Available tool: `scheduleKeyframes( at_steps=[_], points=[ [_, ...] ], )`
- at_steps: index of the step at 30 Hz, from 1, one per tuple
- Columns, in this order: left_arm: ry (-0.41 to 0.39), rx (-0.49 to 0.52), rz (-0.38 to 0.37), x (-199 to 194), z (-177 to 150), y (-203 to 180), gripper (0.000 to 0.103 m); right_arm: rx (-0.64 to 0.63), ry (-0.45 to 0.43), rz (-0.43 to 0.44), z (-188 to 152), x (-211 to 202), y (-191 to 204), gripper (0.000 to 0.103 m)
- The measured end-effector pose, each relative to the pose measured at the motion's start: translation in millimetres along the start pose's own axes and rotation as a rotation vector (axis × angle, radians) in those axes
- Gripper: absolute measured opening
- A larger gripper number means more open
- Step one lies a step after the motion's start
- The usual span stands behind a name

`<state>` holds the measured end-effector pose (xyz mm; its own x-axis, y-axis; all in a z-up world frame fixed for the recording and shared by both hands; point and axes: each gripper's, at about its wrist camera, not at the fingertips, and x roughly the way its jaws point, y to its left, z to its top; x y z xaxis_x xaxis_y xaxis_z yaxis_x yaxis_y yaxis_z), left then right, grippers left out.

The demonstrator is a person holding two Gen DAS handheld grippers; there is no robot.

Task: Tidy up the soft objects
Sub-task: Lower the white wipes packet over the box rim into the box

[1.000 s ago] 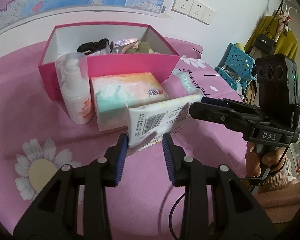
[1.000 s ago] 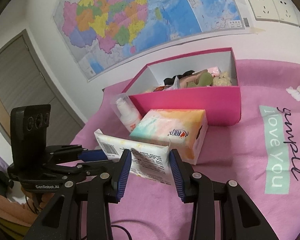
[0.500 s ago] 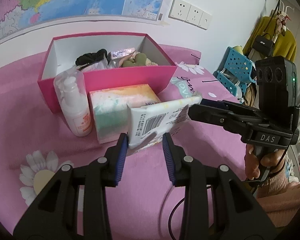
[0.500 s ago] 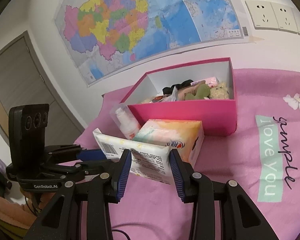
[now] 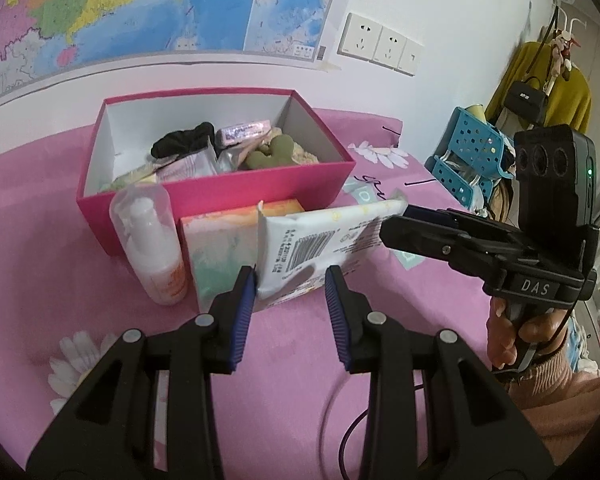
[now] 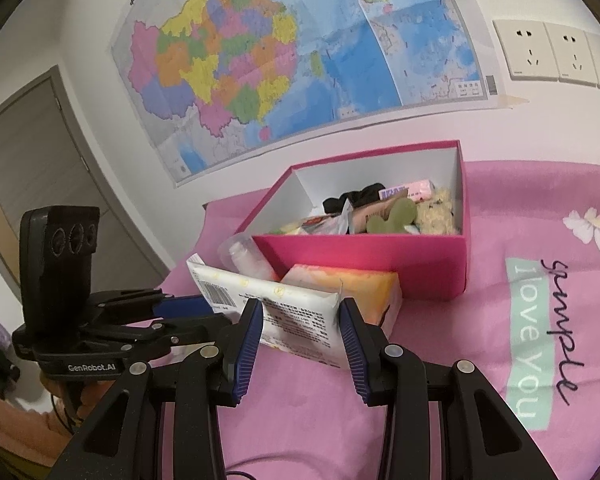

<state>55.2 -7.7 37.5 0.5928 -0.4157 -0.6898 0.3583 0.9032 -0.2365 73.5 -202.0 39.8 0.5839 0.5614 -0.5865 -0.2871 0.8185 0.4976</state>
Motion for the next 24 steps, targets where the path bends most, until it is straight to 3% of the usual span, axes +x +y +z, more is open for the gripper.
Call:
scheduleKeyframes(
  at_steps=[24],
  points=[
    [-0.053,0.012,0.034,-2,25,4,0.037,-0.003,-0.031,0.012,23,7,-4,0.040]
  ],
)
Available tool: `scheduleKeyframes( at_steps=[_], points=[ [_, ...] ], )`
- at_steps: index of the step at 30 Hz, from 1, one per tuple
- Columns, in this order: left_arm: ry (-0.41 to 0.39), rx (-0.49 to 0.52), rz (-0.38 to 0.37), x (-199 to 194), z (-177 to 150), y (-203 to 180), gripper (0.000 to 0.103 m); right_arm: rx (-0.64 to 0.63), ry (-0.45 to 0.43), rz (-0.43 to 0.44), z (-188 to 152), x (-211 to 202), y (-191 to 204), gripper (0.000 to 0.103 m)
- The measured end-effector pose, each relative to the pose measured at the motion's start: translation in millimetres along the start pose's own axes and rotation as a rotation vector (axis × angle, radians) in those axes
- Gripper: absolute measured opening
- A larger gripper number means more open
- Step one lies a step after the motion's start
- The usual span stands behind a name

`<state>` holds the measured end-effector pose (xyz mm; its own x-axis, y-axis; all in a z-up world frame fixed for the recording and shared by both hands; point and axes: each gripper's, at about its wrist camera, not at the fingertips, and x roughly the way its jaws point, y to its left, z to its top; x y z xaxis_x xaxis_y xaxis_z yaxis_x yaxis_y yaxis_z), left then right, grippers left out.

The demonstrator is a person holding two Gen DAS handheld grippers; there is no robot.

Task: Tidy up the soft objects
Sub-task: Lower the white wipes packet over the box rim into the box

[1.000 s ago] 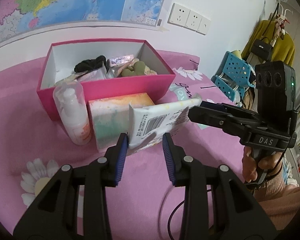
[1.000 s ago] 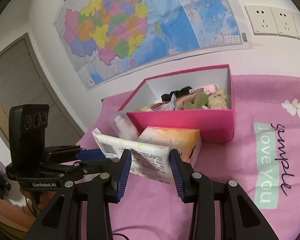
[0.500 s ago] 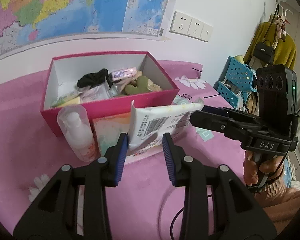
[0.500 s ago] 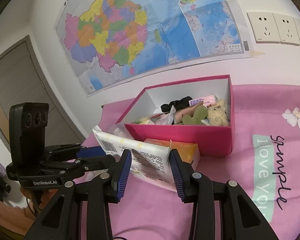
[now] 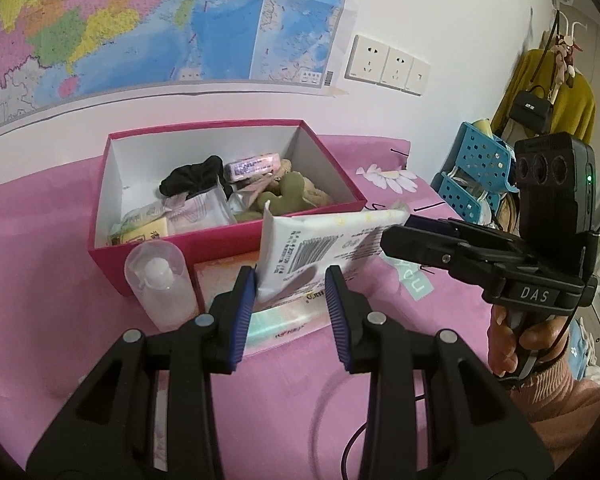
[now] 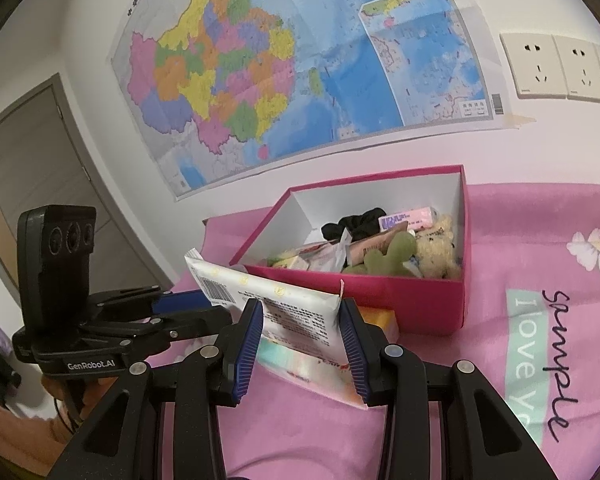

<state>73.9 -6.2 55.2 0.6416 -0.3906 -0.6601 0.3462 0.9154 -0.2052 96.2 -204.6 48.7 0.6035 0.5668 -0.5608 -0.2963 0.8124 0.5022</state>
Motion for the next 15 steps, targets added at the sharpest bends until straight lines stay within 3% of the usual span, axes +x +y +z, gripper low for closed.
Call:
scheduleKeyframes(
  at_steps=[15],
  points=[
    [-0.024,-0.001,0.018,1,13,5,0.037,-0.017,-0.026,-0.003,14,5,1,0.040]
  ],
)
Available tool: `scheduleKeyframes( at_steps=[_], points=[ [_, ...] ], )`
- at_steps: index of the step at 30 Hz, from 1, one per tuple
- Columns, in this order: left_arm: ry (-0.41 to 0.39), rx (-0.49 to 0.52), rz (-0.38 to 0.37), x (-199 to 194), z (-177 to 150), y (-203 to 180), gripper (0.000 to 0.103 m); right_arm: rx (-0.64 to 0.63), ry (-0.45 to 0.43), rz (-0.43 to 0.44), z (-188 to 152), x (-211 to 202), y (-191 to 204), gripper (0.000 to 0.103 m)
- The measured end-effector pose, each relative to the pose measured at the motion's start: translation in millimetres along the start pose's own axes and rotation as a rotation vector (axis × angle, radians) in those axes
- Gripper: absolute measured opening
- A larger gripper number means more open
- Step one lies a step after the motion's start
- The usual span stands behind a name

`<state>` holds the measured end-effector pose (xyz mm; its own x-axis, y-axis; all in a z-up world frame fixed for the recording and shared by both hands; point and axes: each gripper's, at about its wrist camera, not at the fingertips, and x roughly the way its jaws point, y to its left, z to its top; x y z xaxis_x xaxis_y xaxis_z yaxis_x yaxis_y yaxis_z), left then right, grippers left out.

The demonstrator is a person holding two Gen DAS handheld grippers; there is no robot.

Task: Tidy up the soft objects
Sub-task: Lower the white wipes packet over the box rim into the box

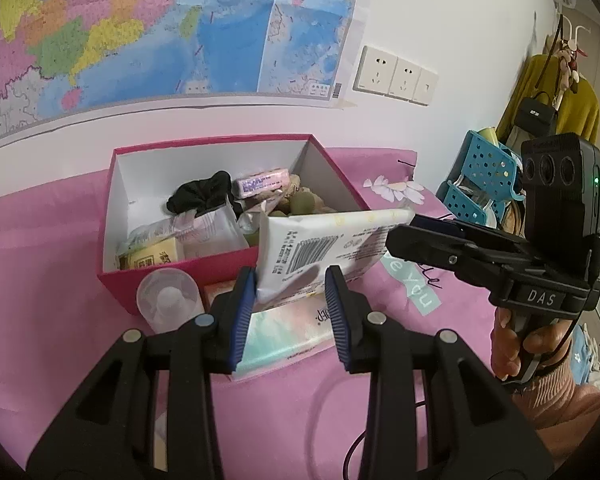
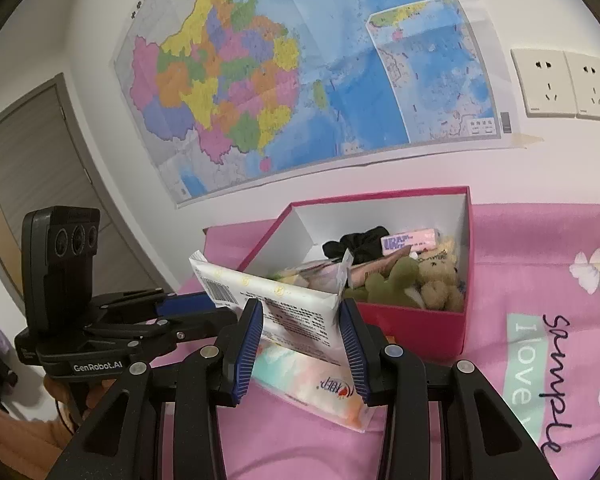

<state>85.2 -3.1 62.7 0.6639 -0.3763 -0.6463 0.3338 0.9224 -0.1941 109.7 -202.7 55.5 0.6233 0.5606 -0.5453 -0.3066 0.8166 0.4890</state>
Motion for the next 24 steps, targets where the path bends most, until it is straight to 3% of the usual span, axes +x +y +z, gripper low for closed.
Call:
scheduleKeyframes(
  at_steps=[24],
  points=[
    [-0.010,0.007,0.020,13,15,3,0.037,0.005,-0.018,-0.011,17,9,-10,0.040]
  ],
)
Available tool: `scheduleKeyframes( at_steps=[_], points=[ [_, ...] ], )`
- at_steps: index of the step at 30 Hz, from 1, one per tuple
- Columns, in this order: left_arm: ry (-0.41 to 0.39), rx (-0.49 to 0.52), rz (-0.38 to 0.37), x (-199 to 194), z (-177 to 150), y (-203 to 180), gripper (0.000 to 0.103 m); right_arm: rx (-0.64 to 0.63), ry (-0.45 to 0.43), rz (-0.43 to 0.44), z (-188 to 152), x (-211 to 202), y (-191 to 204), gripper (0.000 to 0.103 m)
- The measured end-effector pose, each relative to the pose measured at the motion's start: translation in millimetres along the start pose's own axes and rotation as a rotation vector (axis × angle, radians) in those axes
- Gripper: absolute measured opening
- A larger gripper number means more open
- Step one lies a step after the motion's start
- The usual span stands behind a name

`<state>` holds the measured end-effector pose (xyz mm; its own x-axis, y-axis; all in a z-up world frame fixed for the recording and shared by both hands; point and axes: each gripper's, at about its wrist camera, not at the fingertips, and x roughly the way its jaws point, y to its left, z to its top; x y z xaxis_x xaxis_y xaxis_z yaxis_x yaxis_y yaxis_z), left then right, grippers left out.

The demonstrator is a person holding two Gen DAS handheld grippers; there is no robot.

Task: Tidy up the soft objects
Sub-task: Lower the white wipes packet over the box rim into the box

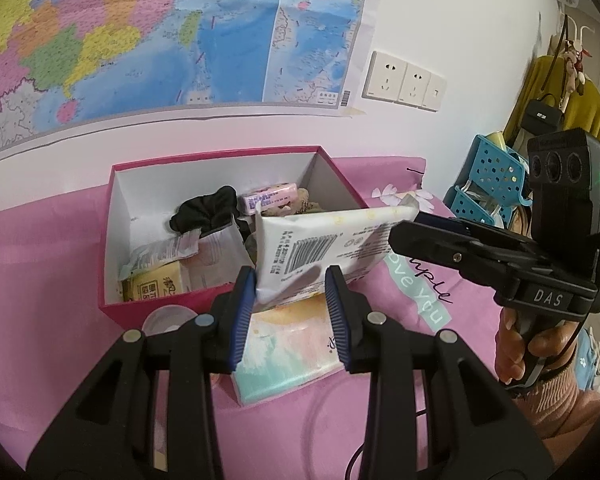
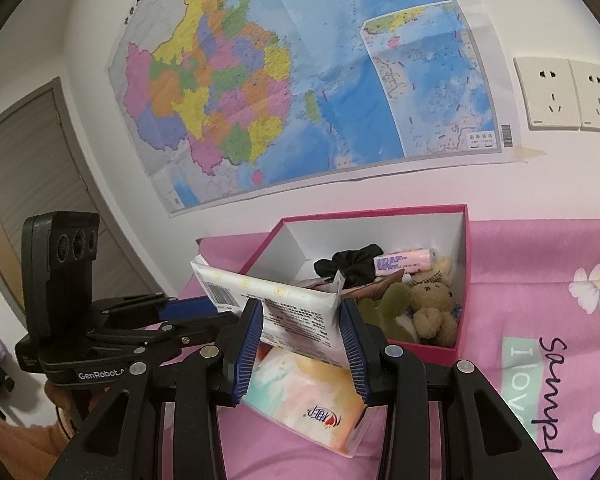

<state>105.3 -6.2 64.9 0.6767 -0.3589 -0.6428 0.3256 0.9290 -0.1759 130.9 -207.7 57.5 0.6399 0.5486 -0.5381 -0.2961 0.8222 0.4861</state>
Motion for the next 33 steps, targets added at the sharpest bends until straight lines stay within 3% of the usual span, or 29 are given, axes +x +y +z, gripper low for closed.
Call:
scheduleKeyframes(
  at_steps=[33],
  points=[
    [0.001,-0.015,0.028,15,20,12,0.037,-0.008,-0.021,-0.009,23,14,-2,0.040]
  ],
)
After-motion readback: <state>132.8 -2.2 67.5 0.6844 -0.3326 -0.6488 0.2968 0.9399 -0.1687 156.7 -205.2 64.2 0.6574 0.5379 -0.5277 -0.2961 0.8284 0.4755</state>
